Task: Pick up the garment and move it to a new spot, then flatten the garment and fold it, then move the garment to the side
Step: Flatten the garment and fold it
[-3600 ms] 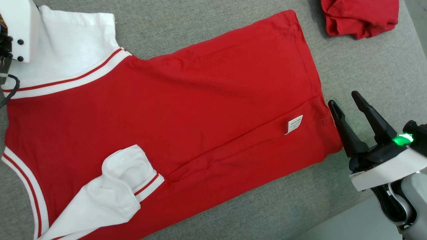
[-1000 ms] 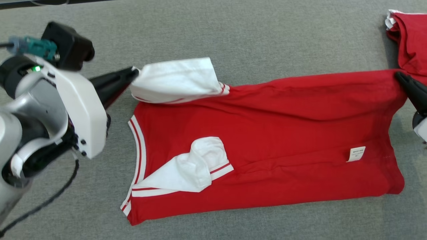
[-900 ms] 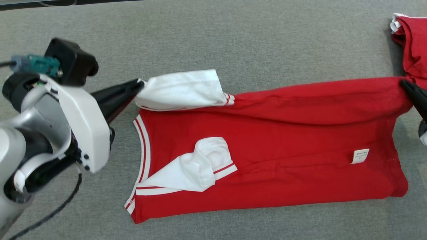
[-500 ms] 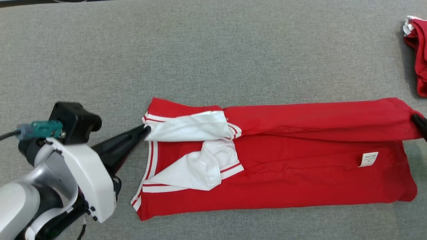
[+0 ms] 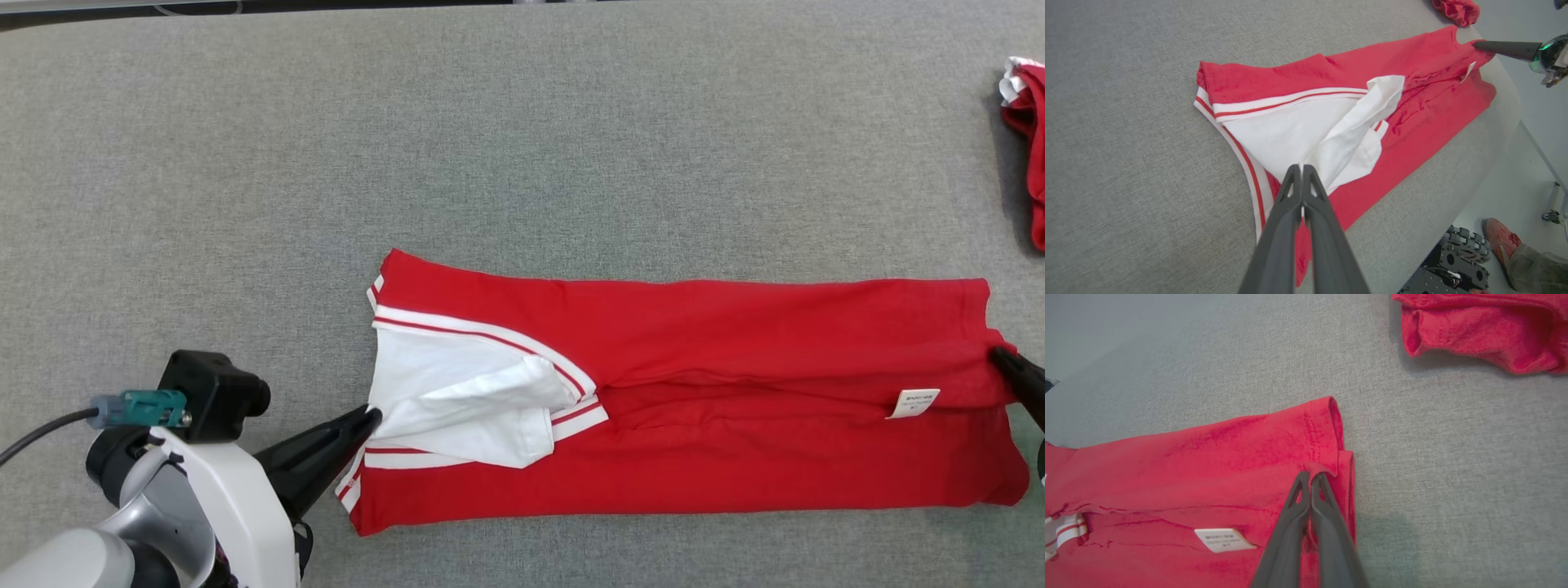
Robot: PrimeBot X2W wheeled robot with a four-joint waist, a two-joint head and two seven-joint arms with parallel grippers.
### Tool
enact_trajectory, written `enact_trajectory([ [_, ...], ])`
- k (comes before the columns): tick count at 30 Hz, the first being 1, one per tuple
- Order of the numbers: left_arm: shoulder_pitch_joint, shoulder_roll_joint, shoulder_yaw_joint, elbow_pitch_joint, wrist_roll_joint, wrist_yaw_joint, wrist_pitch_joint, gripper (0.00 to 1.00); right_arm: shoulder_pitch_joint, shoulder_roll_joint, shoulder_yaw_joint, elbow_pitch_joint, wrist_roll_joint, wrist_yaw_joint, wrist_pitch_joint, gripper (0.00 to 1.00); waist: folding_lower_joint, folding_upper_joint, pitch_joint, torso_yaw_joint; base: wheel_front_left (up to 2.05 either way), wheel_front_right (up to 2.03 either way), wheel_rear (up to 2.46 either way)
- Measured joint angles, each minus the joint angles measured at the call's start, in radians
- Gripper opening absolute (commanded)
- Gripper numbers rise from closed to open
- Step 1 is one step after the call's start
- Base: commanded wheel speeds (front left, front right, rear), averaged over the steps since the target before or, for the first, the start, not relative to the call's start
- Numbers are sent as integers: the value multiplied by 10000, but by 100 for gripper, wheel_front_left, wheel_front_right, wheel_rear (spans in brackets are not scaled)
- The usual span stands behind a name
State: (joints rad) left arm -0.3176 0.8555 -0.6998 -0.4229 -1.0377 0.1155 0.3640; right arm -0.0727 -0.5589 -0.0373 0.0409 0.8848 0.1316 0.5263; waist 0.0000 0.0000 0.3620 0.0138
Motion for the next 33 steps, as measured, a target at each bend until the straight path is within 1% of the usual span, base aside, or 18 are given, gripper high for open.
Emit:
enact_trajectory([
  [3, 212, -50, -86, 215, 0, 6, -140, 0, 65, 130, -50, 148, -31, 0, 119, 0, 0, 0, -56, 35, 0, 0, 0],
  [9, 551, -334, -211, 686, -115, -2, -437, 0, 49, 391, 12, 541, 33, 0, 284, 0, 0, 0, -134, 39, 0, 0, 0],
  [10, 577, -428, -196, 828, -115, -2, -573, 0, 12, 416, 35, 637, 35, 0, 282, 5, 0, 0, -155, 37, 0, 0, 0],
  [11, 633, -633, -198, 1097, -104, -2, -800, 2, -73, 527, 50, 757, 44, 0, 169, 24, 0, 0, -215, 24, 0, 0, 0],
  [12, 657, -723, -199, 1243, -73, 2, -938, 63, -110, 598, 35, 798, 40, 0, 15, 100, 0, 0, -250, 13, 0, 0, 0],
  [13, 676, -834, -171, 1411, -46, 52, -1104, 100, -142, 656, 15, 851, 8, 0, -127, 100, 0, 0, -291, 1, 0, 0, 0],
  [16, 845, -1258, -42, 1833, 105, 360, -1783, 100, -151, 757, -50, 909, -38, 0, -583, 100, 0, 0, -443, -44, 0, 0, 0],
  [19, 1049, -1814, 190, 2190, 516, 708, -2922, 100, -22, 803, -174, 757, -194, 0, -1241, 100, 0, 0, -626, -80, 0, 0, 0],
  [22, 1221, -2412, 487, 2667, 1103, 1287, -4320, 100, 402, 913, -380, 596, -566, 0, -2332, 100, 0, 0, -781, -53, 0, 0, 0],
  [25, 1524, -3137, 527, 3214, 1450, 1674, -5451, 100, 791, 1342, -495, 738, -1083, -10, -3603, 100, 0, 0, -903, 62, 0, 0, 0],
  [27, 1623, -3505, 529, 3628, 1900, 1981, -5887, 100, 887, 1747, -449, 926, -1162, -8, -4362, 100, 0, 1, -970, 157, 0, 0, 0],
  [29, 1639, -3864, 523, 4034, 2495, 2253, -6128, 100, 988, 1887, -297, 1229, -1342, -8, -4901, 100, 0, 0, -1027, 258, 0, 0, 0],
  [31, 1722, -4403, 560, 4312, 3045, 2483, -6217, 100, 996, 2071, -86, 1599, -1294, -8, -5177, 100, 0, 0, -1090, 357, 0, 0, 0],
  [33, 1864, -4828, 573, 4468, 3777, 2568, -6241, 100, 973, 2073, 94, 2036, -1292, -8, -5287, 100, 0, 0, -1149, 457, 0, 0, 0],
])
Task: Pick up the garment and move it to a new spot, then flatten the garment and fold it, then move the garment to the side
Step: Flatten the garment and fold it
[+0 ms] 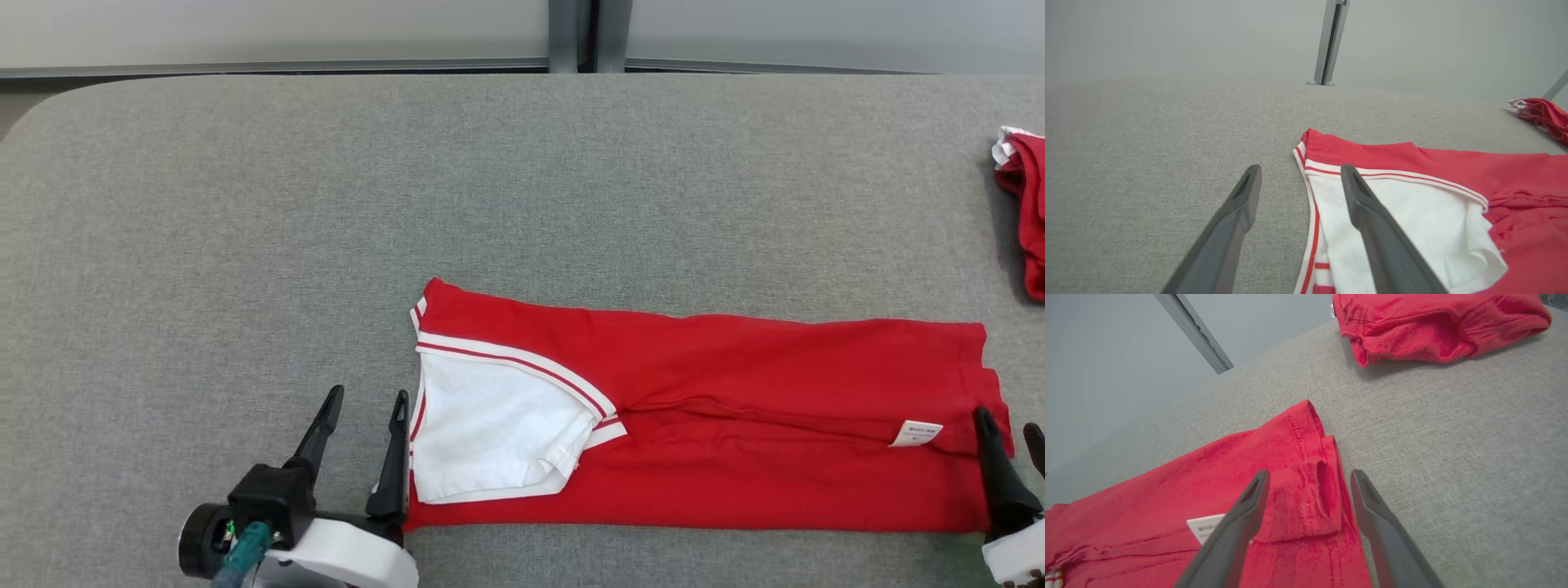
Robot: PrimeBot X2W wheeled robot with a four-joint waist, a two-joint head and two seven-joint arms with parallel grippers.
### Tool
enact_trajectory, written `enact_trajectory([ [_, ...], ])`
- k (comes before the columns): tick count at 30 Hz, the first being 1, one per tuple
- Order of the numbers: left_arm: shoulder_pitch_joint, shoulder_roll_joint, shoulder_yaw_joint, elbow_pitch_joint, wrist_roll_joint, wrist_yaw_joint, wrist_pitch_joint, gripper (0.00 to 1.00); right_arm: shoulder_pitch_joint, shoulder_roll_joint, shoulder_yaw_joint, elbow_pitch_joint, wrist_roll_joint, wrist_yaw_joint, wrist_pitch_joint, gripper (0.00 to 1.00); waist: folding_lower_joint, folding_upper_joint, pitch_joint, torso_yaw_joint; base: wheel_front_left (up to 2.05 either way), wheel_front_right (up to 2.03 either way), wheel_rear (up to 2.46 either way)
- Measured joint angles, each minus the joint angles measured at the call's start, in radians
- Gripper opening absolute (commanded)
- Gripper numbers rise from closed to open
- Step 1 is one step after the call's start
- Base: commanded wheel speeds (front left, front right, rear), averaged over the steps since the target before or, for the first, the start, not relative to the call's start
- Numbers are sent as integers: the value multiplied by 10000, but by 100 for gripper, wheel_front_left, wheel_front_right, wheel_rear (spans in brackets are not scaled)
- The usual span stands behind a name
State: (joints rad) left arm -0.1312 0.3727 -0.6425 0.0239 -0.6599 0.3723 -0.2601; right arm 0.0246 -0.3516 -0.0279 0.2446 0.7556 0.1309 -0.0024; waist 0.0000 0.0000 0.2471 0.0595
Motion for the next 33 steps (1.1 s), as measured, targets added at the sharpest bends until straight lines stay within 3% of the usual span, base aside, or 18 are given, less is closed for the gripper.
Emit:
enact_trajectory([
  [7, 518, -1248, 811, -121, 2422, -251, -13, 100, -401, -161, 38, 1724, -69, 0, 42, 100, 0, 0, -173, 407, 0, 0, 0],
  [18, 1375, -2408, 1910, -671, 4493, -1062, -15, 100, -727, -280, 226, 2901, -61, 12, 660, 100, 0, 0, -294, 747, 0, 0, 0],
  [20, 1476, -2522, 2075, -677, 4763, -1114, -13, 100, -766, -339, 360, 2884, -21, 10, 755, 27, 0, 0, -300, 723, 0, 0, 0],
  [21, 1494, -2573, 2146, -663, 4863, -1166, -13, 100, -769, -370, 433, 2872, -12, 4, 759, 0, 0, 0, -301, 704, 0, 0, 0],
  [28, 1617, -2821, 2545, -441, 5319, -1429, -15, 100, -1012, -872, 945, 2863, -451, 48, 757, 0, 0, 0, -276, 461, 0, 0, 0],
  [33, 1562, -2917, 2725, -343, 5551, -1611, -13, 100, -1408, -1766, 803, 3051, -1005, 15, 853, 0, 0, 0, -165, 203, 0, 0, 0],
])
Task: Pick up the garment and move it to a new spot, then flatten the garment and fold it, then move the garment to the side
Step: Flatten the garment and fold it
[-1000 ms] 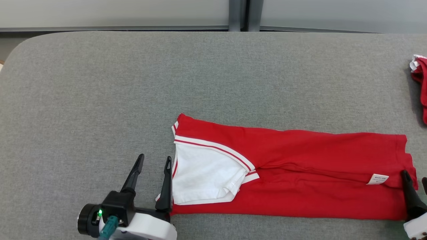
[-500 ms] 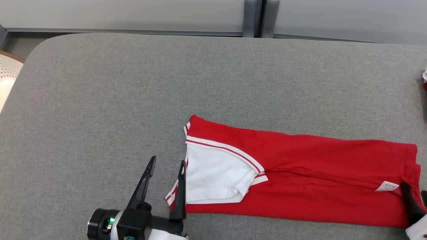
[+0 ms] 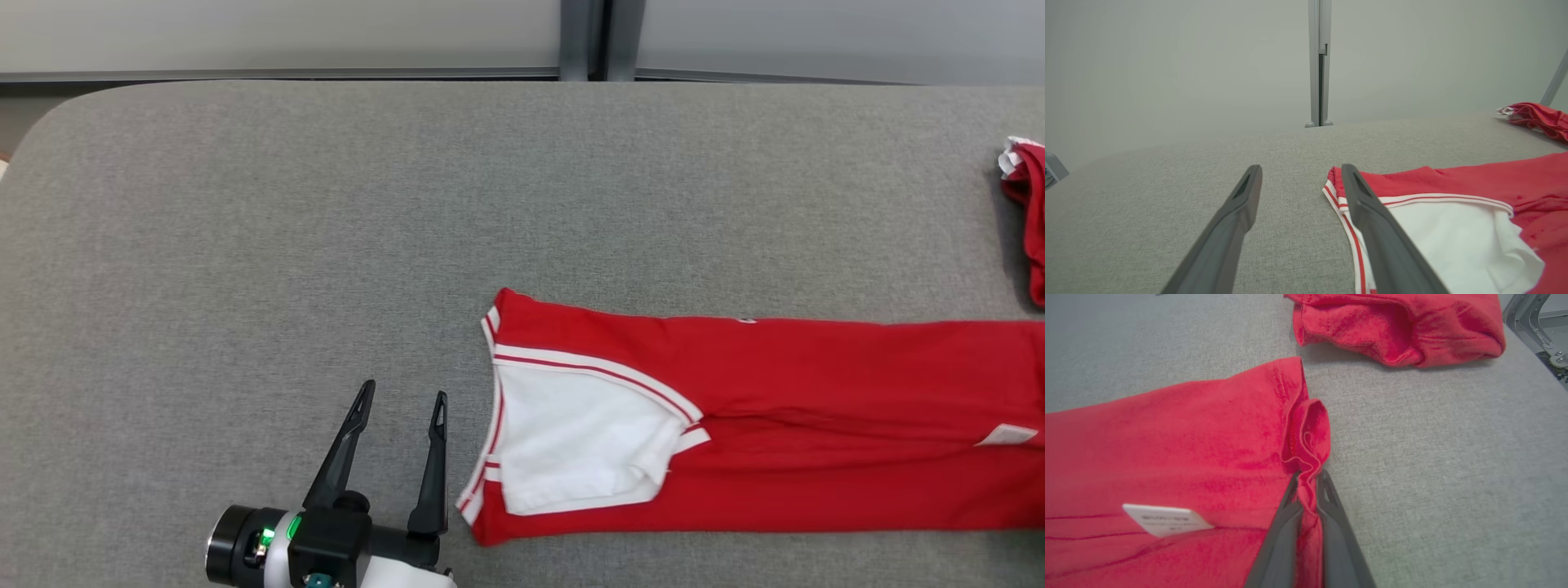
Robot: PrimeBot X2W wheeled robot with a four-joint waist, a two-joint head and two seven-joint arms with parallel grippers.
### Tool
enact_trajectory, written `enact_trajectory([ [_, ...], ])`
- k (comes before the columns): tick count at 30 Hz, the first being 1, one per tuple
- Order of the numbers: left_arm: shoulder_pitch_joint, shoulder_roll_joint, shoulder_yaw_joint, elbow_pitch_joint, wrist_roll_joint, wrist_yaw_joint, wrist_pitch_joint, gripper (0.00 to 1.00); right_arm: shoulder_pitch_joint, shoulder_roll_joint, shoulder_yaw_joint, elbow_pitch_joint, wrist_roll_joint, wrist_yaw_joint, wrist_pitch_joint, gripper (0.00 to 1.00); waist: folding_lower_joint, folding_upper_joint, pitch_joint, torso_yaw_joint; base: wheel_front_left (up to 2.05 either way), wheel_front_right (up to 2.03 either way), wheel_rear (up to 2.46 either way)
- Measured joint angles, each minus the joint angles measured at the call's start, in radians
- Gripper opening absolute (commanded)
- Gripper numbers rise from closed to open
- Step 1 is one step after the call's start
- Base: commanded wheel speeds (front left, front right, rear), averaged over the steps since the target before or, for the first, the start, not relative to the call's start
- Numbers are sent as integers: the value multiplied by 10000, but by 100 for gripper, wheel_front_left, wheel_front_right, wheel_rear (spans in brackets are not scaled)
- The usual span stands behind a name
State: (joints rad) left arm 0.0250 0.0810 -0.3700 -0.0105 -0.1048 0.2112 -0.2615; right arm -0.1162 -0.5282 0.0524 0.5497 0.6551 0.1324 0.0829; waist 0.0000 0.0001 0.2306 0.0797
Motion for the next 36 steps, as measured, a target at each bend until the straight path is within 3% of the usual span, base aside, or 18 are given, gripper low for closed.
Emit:
enact_trajectory([
  [5, -149, -63, 119, 123, 150, -167, -2, 100, -540, -917, -182, -182, -479, -4, 209, 0, 0, 0, 196, -270, 0, 0, 0],
  [12, -291, -142, 259, 320, 226, -268, 0, 100, -674, -1126, -581, -1841, -700, -4, 997, 0, 0, 0, 301, -473, 0, 0, 0],
  [16, -291, -198, 270, 447, 232, -341, 0, 100, -335, -560, -1016, -3661, -1131, -4, 1756, 0, 0, 0, 226, -463, 0, 0, 0],
  [21, -290, -242, 249, 560, 230, -405, -2, 100, 461, 640, -1555, -6351, -2105, -4, 2892, 0, 0, 0, 135, -343, 0, 0, 0],
  [26, -292, -267, 232, 614, 230, -479, -2, 100, 914, 1801, -1267, -8397, -2982, -6, 3814, 0, 0, 0, 98, -104, 0, 0, 0],
  [31, -299, -284, 157, 652, 230, -543, -2, 100, 984, 2671, -410, -9206, -3438, -6, 4113, 0, 0, 0, 97, 204, 0, 0, 0],
  [36, -322, -295, 94, 721, 230, -619, -2, 100, 951, 3039, 458, -9177, -3484, -6, 4190, 0, 0, 0, 71, 498, 0, 0, 0],
])
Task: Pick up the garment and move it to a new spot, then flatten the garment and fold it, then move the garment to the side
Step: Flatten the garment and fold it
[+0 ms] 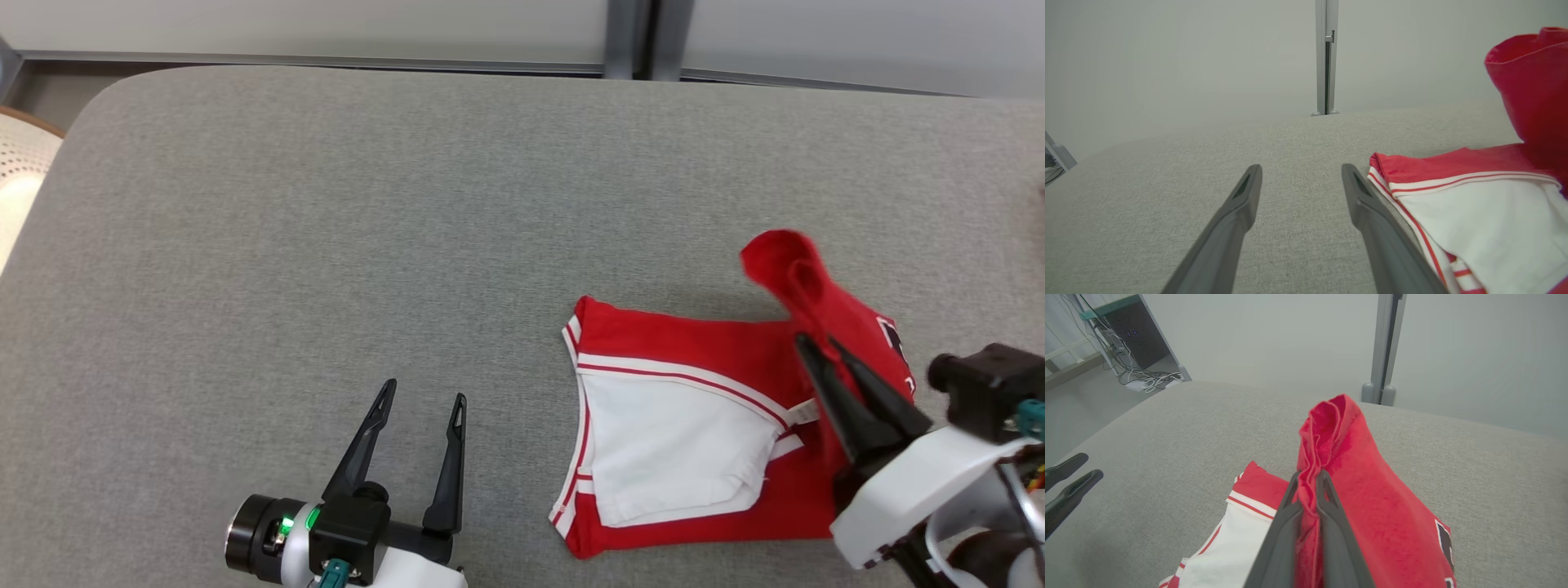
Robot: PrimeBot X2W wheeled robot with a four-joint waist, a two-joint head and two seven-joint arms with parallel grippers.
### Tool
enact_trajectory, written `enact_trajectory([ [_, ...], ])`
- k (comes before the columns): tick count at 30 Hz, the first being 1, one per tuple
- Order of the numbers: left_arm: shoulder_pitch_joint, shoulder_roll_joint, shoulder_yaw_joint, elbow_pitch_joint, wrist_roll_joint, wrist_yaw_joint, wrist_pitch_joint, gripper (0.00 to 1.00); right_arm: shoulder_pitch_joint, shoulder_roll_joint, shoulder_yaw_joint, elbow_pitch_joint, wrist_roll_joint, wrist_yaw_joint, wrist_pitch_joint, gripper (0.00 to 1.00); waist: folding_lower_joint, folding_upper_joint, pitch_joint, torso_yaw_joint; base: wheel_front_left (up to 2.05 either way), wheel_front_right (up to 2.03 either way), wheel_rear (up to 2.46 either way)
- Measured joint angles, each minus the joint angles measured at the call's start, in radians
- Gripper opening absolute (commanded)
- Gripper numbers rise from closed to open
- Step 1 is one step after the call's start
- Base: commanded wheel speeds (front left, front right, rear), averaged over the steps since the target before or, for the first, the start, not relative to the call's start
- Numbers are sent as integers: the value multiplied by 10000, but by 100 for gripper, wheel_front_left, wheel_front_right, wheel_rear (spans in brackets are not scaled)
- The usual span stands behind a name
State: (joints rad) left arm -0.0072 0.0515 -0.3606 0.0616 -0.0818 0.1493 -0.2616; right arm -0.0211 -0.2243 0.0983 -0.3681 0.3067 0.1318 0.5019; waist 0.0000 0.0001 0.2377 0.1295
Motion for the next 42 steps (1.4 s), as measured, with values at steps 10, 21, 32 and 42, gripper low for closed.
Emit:
enact_trajectory([
  [10, -16, -13, -115, 125, -27, -73, 0, 100, -289, 493, 1559, 1206, 96, -4, -111, 0, -1, 0, -87, 793, 0, 0, 0],
  [21, -164, -23, -600, 125, -286, 15, 0, 100, -626, 522, 2182, 2000, 188, -4, -261, 0, 0, 0, 139, 1406, 0, 0, 0],
  [32, -191, -27, -637, 245, -435, 192, 2, 100, -559, 633, 2040, 865, 1434, -4, -109, 100, 0, 0, 230, 1230, 0, 0, 0],
  [42, -313, -31, 71, -69, -487, 309, 2, 100, -769, -19, 77, 882, 1375, -12, -2255, 100, 0, -1, 105, -29, 0, 0, 0],
])
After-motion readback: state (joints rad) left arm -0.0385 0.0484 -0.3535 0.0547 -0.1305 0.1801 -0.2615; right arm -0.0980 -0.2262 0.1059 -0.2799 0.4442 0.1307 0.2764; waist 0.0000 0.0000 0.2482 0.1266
